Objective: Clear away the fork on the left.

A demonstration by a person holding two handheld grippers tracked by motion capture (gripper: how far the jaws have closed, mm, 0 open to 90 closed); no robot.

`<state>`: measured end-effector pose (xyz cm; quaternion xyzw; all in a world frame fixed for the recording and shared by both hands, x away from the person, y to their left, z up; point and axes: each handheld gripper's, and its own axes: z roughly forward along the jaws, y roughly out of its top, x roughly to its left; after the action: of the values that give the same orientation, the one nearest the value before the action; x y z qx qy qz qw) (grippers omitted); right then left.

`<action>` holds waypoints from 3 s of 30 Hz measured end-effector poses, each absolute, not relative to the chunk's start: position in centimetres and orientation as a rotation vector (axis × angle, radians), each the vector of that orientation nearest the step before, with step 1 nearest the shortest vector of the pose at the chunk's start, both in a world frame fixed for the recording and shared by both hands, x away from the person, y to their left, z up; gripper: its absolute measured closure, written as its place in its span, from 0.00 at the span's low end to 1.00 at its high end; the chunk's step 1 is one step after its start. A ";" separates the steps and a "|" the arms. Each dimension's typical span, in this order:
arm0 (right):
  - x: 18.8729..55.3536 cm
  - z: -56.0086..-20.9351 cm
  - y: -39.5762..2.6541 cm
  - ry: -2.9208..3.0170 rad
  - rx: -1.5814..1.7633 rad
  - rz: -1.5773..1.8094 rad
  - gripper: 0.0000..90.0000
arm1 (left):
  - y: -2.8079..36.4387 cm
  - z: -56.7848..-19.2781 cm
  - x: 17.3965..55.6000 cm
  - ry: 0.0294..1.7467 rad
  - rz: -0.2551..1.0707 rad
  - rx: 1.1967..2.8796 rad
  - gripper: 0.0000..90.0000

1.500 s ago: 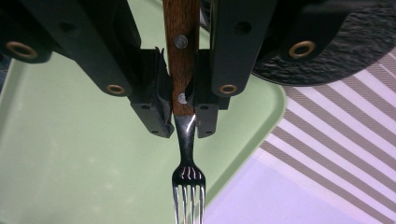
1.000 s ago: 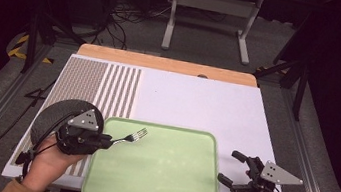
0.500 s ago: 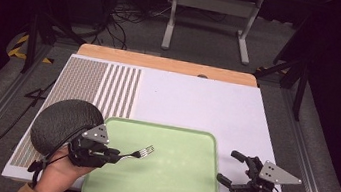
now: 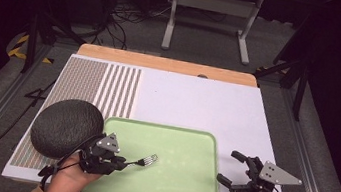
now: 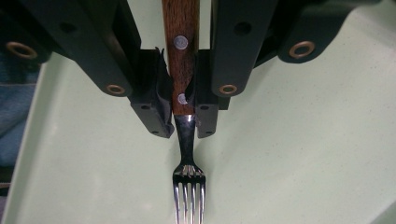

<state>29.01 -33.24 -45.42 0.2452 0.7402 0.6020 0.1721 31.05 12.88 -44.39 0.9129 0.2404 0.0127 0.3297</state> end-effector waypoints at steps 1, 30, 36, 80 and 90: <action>29.0 -45.4 -33.2 2.101 0.693 1.708 0.08 | 12.9 -44.4 31.0 0.629 0.033 2.388 0.86; 29.0 -45.4 -33.2 2.104 0.691 1.709 0.08 | 11.0 -46.5 30.5 0.633 -0.058 2.446 0.86; 29.0 -45.4 -33.2 2.097 0.693 1.707 0.08 | 11.0 -46.3 30.5 0.637 -0.056 2.439 0.83; 28.9 -45.4 -33.3 2.097 0.700 1.701 0.07 | 8.8 -46.8 31.7 0.585 -0.016 2.449 1.00; 29.0 -45.5 -33.4 2.098 0.705 1.698 0.07 | 10.1 -46.7 32.3 0.665 0.026 2.439 1.00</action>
<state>28.98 -33.36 -45.51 0.2487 0.7404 0.5994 0.1751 32.30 10.06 -46.72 0.9198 0.2506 0.0099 0.3018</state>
